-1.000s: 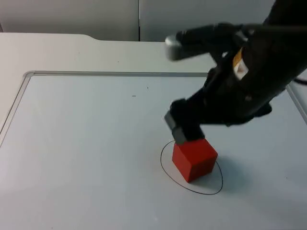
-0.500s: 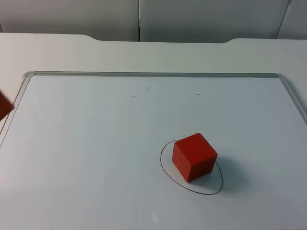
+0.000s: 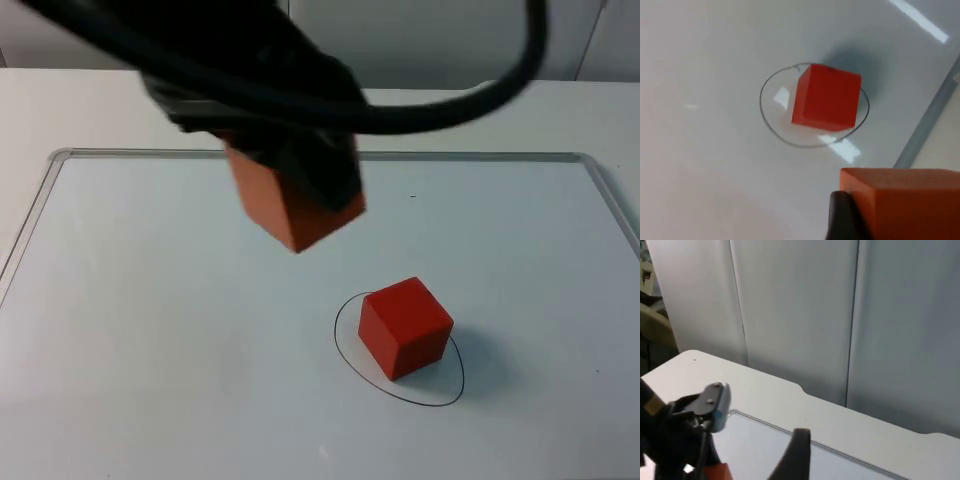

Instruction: Pick up one cube with the left hand and another cube with the right hand. First place the cube in the right hand at the target position, then stack the cube in the left hand on top.

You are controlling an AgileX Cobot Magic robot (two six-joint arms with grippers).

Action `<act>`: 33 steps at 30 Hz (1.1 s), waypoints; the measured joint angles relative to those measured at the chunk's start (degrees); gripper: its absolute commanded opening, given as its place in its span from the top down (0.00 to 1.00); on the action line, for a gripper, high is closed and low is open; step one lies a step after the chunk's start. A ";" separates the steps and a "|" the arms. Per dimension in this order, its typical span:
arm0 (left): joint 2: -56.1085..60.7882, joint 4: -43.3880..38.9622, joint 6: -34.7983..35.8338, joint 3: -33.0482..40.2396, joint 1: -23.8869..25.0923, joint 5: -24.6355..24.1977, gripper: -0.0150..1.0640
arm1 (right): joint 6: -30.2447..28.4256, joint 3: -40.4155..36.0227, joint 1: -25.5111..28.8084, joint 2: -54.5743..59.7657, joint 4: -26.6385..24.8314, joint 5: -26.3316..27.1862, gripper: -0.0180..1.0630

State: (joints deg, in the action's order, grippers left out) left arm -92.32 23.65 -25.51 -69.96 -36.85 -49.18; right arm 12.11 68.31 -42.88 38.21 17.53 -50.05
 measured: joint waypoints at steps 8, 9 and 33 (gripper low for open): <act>-13.60 -1.69 0.14 -10.58 -4.78 0.72 0.87 | -0.11 0.00 0.00 0.00 1.29 -0.90 0.22; -15.28 -2.13 0.24 -11.58 -5.08 0.86 0.87 | -0.11 0.00 0.00 0.00 1.39 -1.16 0.22; -25.65 -4.55 0.37 -15.42 -5.18 5.21 0.87 | -0.22 0.00 0.00 0.00 4.91 -1.79 0.22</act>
State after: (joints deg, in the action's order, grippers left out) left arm -117.98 19.11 -25.13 -85.38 -42.02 -43.97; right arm 11.89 68.31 -42.88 38.21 22.44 -51.83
